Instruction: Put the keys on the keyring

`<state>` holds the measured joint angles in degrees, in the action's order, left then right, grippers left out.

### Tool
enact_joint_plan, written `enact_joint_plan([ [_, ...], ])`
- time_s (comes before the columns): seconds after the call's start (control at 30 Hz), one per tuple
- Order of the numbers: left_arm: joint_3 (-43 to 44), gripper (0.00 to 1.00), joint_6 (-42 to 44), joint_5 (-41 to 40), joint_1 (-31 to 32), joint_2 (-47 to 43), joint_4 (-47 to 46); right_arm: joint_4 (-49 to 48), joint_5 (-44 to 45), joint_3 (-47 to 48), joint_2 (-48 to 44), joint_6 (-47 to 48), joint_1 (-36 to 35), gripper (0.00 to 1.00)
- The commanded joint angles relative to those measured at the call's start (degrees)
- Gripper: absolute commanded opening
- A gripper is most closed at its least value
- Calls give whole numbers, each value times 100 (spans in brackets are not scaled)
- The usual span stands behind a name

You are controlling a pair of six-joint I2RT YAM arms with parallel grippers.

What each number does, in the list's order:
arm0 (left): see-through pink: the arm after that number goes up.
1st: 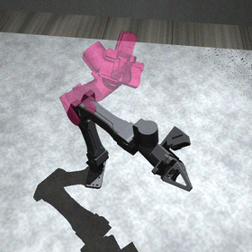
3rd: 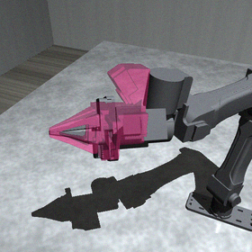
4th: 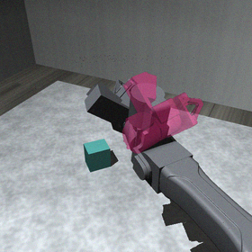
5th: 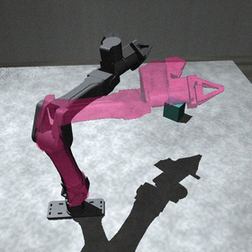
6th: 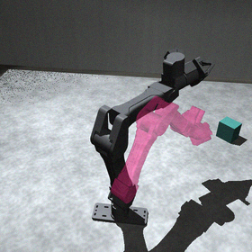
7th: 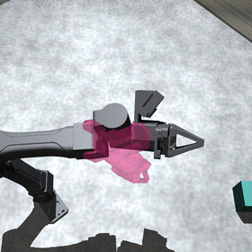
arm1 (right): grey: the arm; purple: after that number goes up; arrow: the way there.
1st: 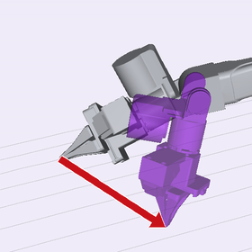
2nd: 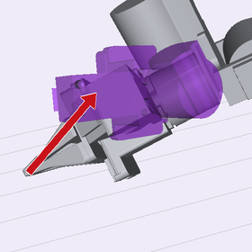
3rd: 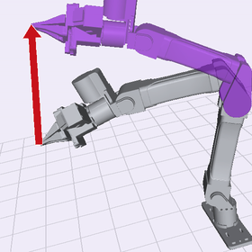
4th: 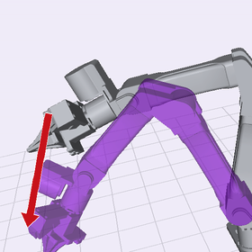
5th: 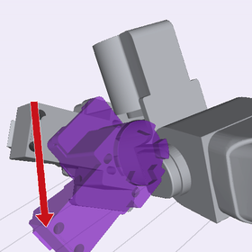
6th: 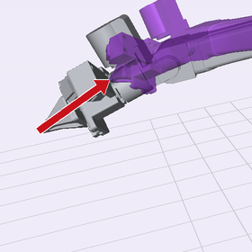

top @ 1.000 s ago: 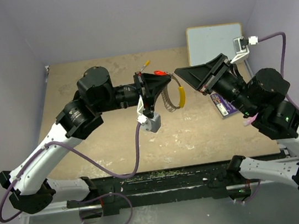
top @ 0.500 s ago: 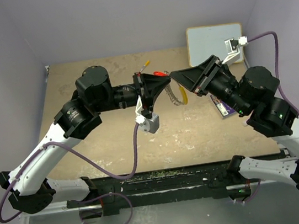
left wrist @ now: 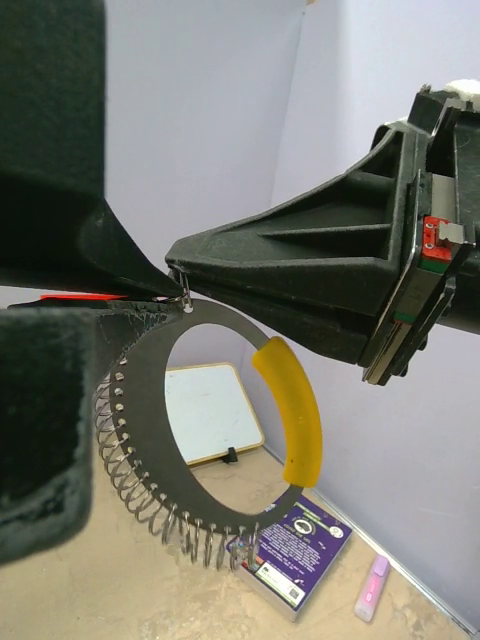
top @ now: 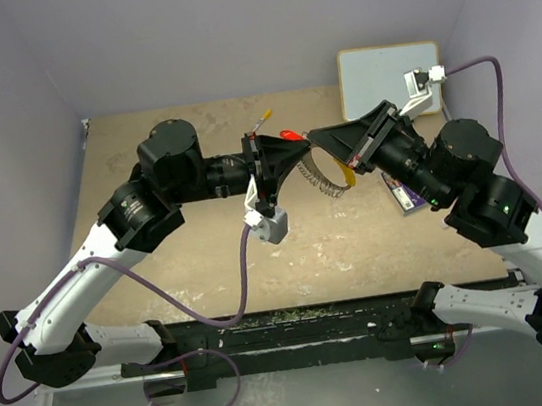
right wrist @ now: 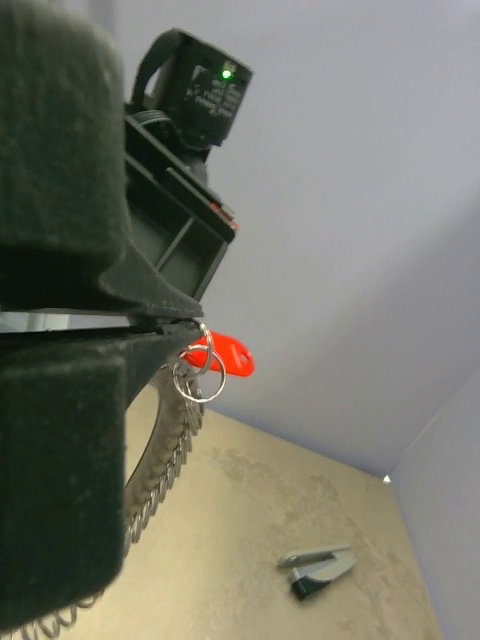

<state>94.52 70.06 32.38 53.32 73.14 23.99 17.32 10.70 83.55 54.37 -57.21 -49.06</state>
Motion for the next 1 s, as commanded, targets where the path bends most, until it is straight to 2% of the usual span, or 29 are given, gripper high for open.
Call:
enact_joint_plan([
  [0.0, 238, 3, -1, 146, -15, -65, -137, -259, -70, 43, -80, 48, 19, 0],
  [0.33, 46, 3, 206, 27, -20, -157, -211, -587, 417, -507, -573, -534, 19, 0],
  [0.57, -667, 3, 506, -148, -18, -399, -1026, -1644, 703, -1406, -1162, -1423, 15, 0],
  [0.8, -747, 3, 556, -87, -20, -436, -1263, -2325, 1026, -1859, -1356, -1774, 15, 0],
  [0.97, -1186, 3, 748, -57, -15, -605, -1804, -2863, 1052, -2268, -1478, -2142, 19, 0],
])
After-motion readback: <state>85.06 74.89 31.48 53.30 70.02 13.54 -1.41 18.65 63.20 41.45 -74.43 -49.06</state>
